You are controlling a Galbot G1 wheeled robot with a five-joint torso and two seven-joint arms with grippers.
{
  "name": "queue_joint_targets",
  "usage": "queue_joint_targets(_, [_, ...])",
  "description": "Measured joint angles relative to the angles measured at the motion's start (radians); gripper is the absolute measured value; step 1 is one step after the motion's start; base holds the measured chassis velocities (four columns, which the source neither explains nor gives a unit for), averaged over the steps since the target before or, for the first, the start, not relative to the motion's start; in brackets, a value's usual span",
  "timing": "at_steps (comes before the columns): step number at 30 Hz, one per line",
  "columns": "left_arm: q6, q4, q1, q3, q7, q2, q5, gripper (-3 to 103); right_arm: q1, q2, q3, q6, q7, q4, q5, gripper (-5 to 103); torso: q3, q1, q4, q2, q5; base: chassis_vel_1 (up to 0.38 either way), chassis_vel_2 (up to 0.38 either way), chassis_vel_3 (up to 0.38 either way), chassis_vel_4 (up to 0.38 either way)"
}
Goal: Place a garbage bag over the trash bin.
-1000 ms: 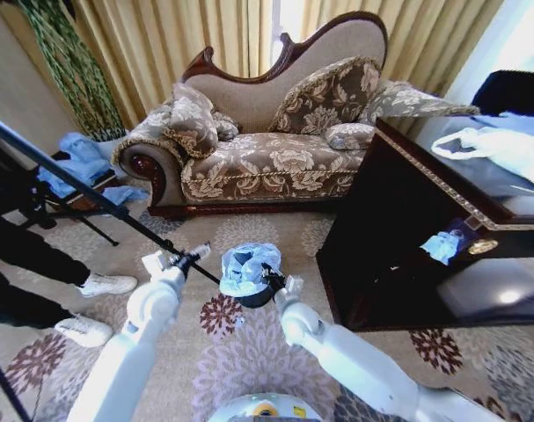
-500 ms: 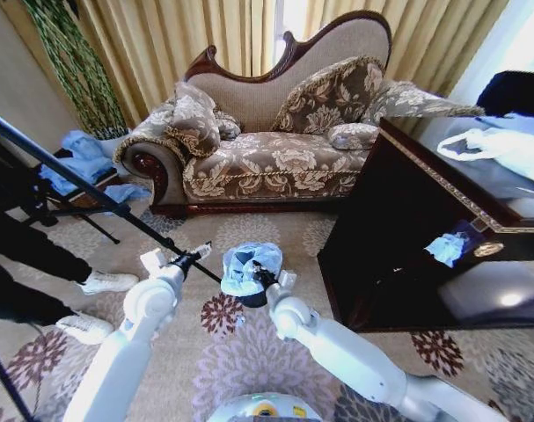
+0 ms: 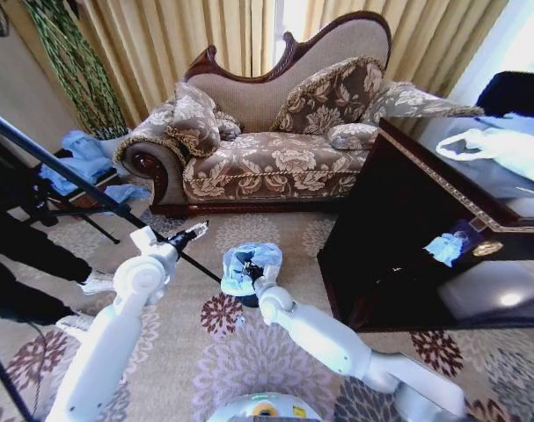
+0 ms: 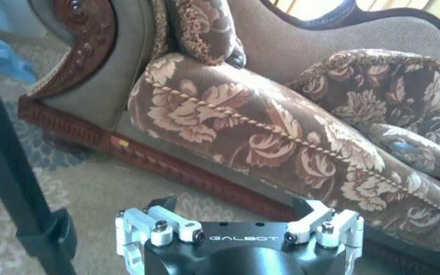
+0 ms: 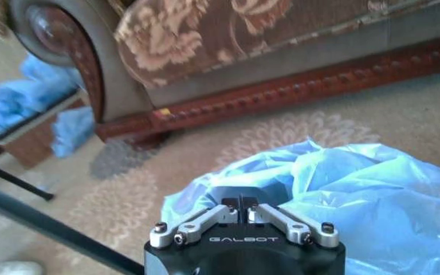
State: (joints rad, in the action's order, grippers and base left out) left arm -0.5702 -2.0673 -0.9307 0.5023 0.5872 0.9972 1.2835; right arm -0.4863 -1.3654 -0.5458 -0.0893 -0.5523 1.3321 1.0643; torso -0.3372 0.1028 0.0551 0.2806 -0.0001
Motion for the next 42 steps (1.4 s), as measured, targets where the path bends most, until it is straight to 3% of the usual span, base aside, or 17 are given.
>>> queue_joint_targets(8, [0.007,-0.004,0.011,0.01,-0.036,-0.047,0.012,100,0.027,-0.122,0.069,-0.091,-0.105,-0.138,0.009,0,0.0,0.0,-0.0003,0.0,0.0,0.0,0.0,0.0,0.0])
queue_joint_targets(15, [-0.002,0.005,0.023,0.001,-0.035,-0.062,0.026,100,0.059,-0.152,0.113,-0.139,-0.158,-0.225,0.074,0,0.0,0.0,0.0,0.0,0.0,0.0,0.0,0.0,0.0])
queue_joint_targets(27, [-0.015,0.019,0.069,-0.028,-0.051,-0.023,0.024,100,0.093,-0.195,0.127,-0.151,-0.152,-0.423,0.117,0,0.0,0.0,0.0001,0.0,0.0002,0.0,0.0,0.0,0.0])
queue_joint_targets(42, [-0.018,0.02,0.07,-0.018,-0.057,0.006,0.013,100,0.075,-0.244,0.107,-0.155,-0.22,-0.466,0.131,0,0.0,0.0,-0.0005,0.0,0.0003,0.0,0.0,0.0,0.0])
